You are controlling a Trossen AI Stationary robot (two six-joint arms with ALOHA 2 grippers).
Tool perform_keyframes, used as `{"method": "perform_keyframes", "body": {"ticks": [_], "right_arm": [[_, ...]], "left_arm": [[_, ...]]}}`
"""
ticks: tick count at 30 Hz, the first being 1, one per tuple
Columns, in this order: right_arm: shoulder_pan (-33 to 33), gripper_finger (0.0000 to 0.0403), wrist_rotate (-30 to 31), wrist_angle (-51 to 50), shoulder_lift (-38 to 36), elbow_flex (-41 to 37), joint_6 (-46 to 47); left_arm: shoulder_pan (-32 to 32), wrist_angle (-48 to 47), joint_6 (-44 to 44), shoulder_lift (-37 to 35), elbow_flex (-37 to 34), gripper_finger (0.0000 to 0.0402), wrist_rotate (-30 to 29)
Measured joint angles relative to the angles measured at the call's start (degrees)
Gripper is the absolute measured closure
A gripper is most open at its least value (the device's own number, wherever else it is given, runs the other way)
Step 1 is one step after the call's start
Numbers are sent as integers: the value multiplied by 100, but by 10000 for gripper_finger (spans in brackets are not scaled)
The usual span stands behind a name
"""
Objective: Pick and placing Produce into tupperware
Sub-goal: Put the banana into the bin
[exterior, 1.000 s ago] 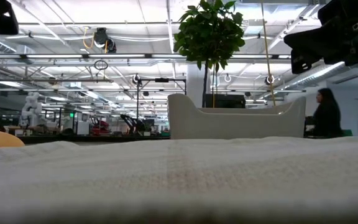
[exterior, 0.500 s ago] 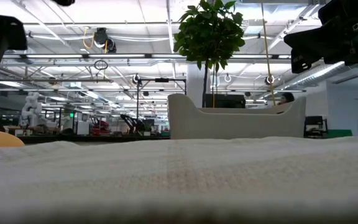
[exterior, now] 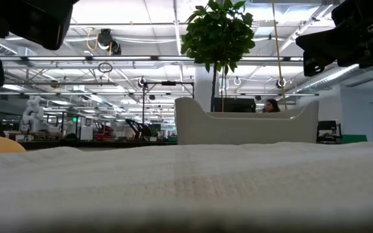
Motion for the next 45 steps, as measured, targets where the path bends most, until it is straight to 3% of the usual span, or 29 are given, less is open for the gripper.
{"method": "perform_keyframes", "body": {"ticks": [6,21,45], "right_arm": [[-2,403,0,-2,0,0,0],[0,403,0,-22,2,0,0],[0,403,2,-56,3,0,102]], "left_arm": [[79,238,38,9,-147,80,68],[361,293,687,786,-108,80,1000],[291,1,981,802,-117,95,464]]}}
